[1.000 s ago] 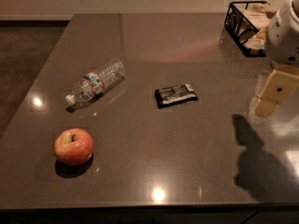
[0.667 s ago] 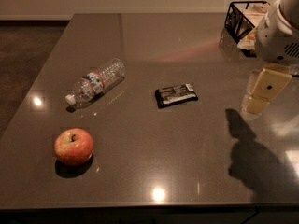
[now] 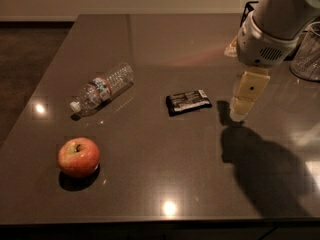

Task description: Move rxbar chocolate near apple

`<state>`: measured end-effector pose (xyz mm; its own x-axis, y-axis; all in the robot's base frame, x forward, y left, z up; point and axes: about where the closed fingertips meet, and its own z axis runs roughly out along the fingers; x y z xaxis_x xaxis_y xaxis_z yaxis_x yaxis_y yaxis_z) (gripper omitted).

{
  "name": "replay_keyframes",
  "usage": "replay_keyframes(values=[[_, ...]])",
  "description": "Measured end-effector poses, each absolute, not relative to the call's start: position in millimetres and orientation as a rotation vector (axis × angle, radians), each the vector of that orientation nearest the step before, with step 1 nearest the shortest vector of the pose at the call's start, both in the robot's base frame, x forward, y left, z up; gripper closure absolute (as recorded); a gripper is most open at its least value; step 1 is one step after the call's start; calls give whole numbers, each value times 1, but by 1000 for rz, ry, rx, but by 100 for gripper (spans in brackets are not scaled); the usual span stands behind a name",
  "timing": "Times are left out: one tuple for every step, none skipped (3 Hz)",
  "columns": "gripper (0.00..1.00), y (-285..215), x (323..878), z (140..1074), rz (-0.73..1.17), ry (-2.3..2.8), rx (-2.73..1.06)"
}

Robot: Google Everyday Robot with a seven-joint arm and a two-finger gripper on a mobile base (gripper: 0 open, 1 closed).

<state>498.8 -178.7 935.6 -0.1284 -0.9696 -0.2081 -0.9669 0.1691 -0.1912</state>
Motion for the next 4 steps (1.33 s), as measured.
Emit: replay_keyframes(values=[[0, -157, 513, 911, 32, 2142, -1925], [0, -138, 525, 889, 81, 2120, -1998], [0, -122, 535, 873, 134, 2094, -2049], [0, -117, 547, 853, 170, 2104, -2084]])
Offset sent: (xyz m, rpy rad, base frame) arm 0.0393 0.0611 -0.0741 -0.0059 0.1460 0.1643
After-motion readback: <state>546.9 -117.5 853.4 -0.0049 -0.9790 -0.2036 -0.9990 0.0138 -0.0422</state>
